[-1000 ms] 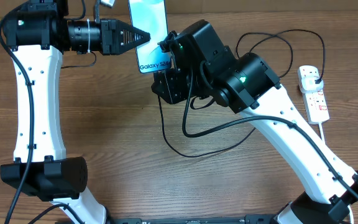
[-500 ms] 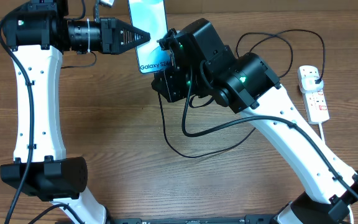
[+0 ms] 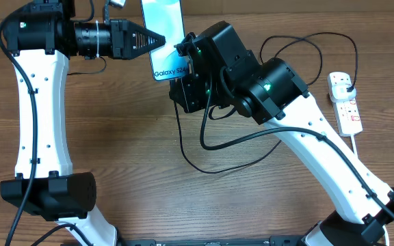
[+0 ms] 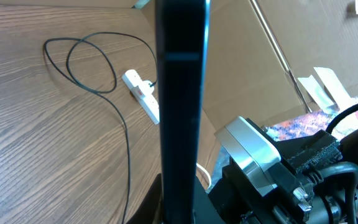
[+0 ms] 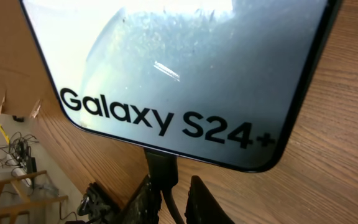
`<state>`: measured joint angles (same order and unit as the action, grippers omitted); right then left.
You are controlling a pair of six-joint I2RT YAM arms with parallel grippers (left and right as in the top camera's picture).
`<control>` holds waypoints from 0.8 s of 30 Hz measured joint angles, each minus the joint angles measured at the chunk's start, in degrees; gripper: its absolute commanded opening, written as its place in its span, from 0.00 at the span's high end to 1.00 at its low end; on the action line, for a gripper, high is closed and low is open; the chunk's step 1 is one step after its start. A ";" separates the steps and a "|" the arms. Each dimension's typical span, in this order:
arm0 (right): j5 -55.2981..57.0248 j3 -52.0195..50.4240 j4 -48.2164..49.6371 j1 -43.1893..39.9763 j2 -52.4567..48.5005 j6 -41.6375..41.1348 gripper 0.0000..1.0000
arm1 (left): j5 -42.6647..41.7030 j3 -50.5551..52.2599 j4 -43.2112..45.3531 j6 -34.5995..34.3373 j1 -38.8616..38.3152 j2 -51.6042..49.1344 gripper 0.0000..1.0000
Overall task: Plug charger to phone and switch on socket
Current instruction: 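Keep the phone raised in the left gripper with the plug seated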
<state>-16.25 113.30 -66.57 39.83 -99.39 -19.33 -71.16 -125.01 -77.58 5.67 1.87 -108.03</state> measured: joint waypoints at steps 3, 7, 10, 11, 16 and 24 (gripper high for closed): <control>-0.07 0.00 0.02 0.00 0.00 -0.15 0.91 | 0.02 0.00 0.02 -0.48 0.00 0.00 0.96; -0.22 0.00 0.07 0.02 0.00 -0.15 0.92 | 0.04 0.00 0.15 -0.98 -0.02 0.00 0.96; -0.28 0.00 0.07 0.00 0.00 -0.17 0.92 | 0.04 0.00 0.22 -1.09 0.00 0.00 0.96; -0.28 0.00 0.09 0.00 0.00 -0.17 0.92 | 0.04 0.00 0.22 -1.09 0.00 0.00 0.96; -0.42 0.00 0.35 0.00 0.00 -0.17 0.96 | 0.04 0.00 0.26 -1.09 0.00 0.00 0.96; -0.44 0.00 0.66 0.00 0.00 -0.20 0.96 | 0.02 0.00 0.39 -1.05 0.00 0.00 0.96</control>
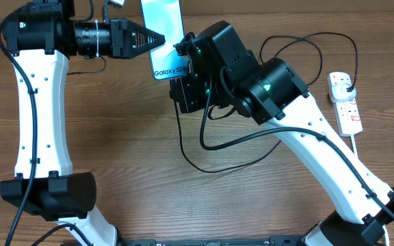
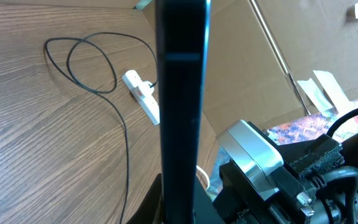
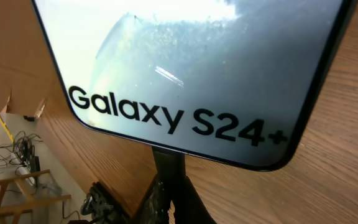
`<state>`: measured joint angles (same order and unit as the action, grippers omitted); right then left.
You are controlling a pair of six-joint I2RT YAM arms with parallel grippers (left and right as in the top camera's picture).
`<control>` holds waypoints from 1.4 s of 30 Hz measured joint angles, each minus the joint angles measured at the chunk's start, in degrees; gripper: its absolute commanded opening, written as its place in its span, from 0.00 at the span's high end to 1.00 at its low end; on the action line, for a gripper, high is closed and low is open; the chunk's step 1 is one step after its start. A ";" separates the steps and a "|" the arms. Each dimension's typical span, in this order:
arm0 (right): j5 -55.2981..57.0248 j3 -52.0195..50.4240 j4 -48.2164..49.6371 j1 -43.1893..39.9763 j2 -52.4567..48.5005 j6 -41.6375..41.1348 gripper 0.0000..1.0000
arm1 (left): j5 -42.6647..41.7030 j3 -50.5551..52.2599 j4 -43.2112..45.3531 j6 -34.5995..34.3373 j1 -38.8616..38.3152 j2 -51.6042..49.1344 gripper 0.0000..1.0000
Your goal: Plug charger to phone and switch on socket
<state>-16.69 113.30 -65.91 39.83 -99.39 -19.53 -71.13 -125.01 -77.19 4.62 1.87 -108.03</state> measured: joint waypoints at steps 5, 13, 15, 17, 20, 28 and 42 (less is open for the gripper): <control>0.13 0.00 -0.07 0.02 0.00 0.04 0.96 | 0.00 0.00 -0.28 0.83 0.00 0.00 0.96; 0.02 0.00 -0.15 0.13 -0.52 0.02 0.96 | 0.94 0.00 -1.53 3.50 0.00 0.00 0.96; 0.07 0.00 -0.13 0.17 -0.55 0.00 0.96 | 0.96 0.00 -1.66 3.93 0.00 0.00 0.96; 0.11 0.00 -0.09 0.24 -0.55 0.02 0.96 | 0.94 0.00 -1.73 4.33 0.00 0.00 0.96; 0.15 0.00 -0.11 0.28 -0.55 0.02 0.96 | 0.92 0.00 -1.90 4.57 0.00 0.00 0.96; 0.13 0.00 0.17 0.28 -0.55 -0.20 0.96 | 1.07 0.00 -1.88 4.59 0.04 0.00 0.96; -0.09 0.00 0.74 0.35 -0.55 -1.46 0.93 | 1.09 -0.02 -2.51 4.79 0.44 0.00 0.96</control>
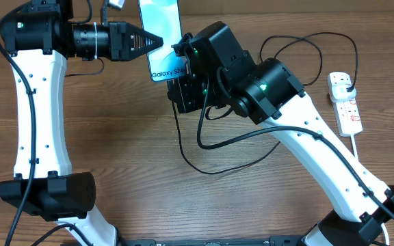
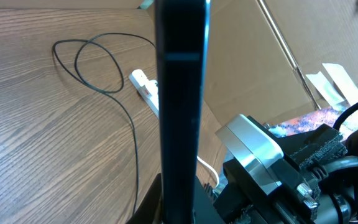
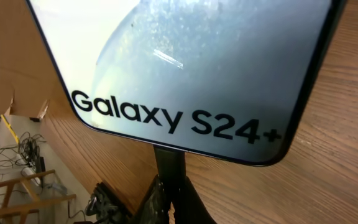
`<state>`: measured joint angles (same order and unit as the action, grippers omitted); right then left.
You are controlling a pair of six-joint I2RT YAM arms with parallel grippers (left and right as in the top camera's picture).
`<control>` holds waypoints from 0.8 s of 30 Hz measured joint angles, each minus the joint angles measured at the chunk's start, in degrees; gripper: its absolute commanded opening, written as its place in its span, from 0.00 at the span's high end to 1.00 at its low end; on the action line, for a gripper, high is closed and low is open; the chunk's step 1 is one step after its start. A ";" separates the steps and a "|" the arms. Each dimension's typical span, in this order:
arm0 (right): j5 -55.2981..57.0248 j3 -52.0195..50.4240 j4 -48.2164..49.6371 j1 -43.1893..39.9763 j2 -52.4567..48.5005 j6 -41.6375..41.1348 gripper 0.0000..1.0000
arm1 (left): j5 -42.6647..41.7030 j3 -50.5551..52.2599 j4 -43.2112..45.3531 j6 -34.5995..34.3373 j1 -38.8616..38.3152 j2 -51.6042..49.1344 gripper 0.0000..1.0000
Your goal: Plug charger to phone and switch on socket
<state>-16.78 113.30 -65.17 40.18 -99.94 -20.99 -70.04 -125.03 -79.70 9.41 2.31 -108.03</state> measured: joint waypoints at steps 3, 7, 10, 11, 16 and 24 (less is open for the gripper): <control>0.11 0.00 0.57 -0.02 0.00 -0.09 0.82 | 0.61 0.00 -0.11 0.22 0.00 0.00 0.96; 0.50 0.15 2.43 -0.07 0.00 -0.17 0.66 | 1.73 0.07 -1.33 0.22 -0.24 0.00 0.96; 0.70 0.17 1.55 -0.09 0.00 -0.15 0.59 | 2.16 0.07 -1.36 0.20 -0.33 0.00 0.96; 0.74 0.17 1.46 -0.07 0.00 -0.15 0.58 | 2.56 0.07 -1.42 0.20 -0.35 0.00 0.96; 1.14 0.17 -0.79 -0.09 0.00 -0.09 0.38 | 7.63 0.07 -1.68 -0.24 -0.46 0.00 0.96; 1.14 0.17 -3.61 -1.03 0.00 -0.11 0.00 | 18.45 0.94 -5.77 -0.44 -1.27 0.00 0.96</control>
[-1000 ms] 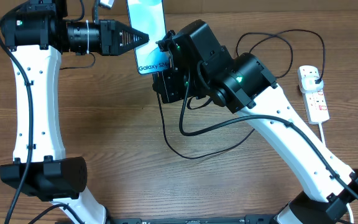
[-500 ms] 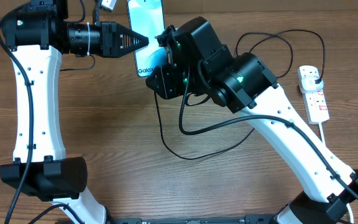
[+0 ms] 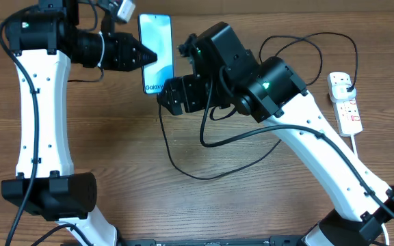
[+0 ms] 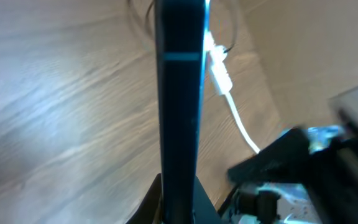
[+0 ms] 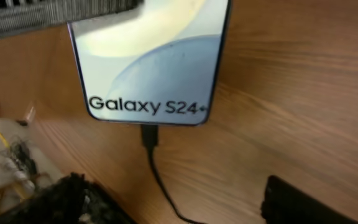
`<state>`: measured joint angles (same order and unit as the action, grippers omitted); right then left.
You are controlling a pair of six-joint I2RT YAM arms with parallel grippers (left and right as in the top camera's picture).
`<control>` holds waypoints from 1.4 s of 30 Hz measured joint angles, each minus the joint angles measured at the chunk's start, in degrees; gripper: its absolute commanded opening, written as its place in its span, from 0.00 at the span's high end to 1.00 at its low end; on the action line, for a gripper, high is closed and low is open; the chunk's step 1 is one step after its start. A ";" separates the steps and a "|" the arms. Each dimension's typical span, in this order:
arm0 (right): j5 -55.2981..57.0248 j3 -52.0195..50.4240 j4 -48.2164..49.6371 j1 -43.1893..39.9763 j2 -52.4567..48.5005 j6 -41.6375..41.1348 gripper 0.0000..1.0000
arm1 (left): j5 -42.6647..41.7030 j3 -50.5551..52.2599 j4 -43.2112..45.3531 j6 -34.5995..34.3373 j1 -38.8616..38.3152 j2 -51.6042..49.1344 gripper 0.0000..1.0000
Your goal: Plug charger to phone and switch on socket
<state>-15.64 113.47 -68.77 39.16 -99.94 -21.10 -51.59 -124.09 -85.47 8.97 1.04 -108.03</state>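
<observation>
The phone [image 3: 156, 53] with "Galaxy S24+" on its screen hangs upright above the table, my left gripper [image 3: 146, 55] shut on its side. In the left wrist view the phone [image 4: 179, 93] shows edge-on between the fingers of the left gripper [image 4: 179, 199]. The black charger plug [image 5: 149, 135] sits in the phone's [image 5: 148, 56] bottom port, with its cable [image 3: 169, 147] trailing down. My right gripper [image 5: 191, 205] is open, a little below and apart from the plug. The white socket strip [image 3: 344, 102] lies far right, also as the socket strip [image 4: 219, 68].
The black cable loops over the table's middle [image 3: 231, 147] and back right [image 3: 306, 44] toward the strip. The strip's white lead [image 3: 361, 154] runs toward the front right. Brown cardboard [image 3: 286, 5] borders the far edge.
My right gripper has let go of the plug, opened and drawn back from the phone. The left gripper and phone have shifted left and lower. The plug stays in the phone.
At first my right gripper held the plug just under the phone's bottom edge, off to one side. Then the plug stood centred at the port and stayed there, still gripped. Now it hangs from the phone on its own, with the right gripper open.
</observation>
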 measured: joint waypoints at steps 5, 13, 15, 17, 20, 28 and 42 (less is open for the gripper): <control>0.02 0.02 -3.98 -4.61 0.00 -0.09 0.00 | 4.57 6.16 0.42 0.00 -2.60 0.00 0.96; 0.44 0.11 -13.49 -16.59 0.00 0.22 0.00 | 7.78 23.17 11.43 -4.09 -5.20 -0.17 0.96; 0.48 0.11 -15.50 -18.25 0.00 0.66 0.00 | 7.80 27.43 16.04 -5.51 -5.27 -0.17 0.96; 0.57 0.11 -16.35 -19.71 0.00 1.25 0.00 | 8.22 31.91 19.34 -7.13 -5.51 -0.22 0.96; 0.72 0.11 -16.72 -20.83 0.00 1.84 0.00 | 8.66 37.09 23.93 -9.14 -5.57 -0.22 0.96; 1.46 -0.35 -16.17 -21.03 0.00 2.56 0.00 | 8.87 49.22 37.92 -16.13 -5.57 -0.22 0.92; 1.53 -4.98 -14.23 -21.03 0.00 2.73 0.00 | 8.96 54.49 45.13 -20.37 -8.57 -0.44 0.92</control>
<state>-14.11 108.49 -83.00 18.13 -99.94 -18.37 -42.63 -69.60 -40.34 -11.40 -7.53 -108.47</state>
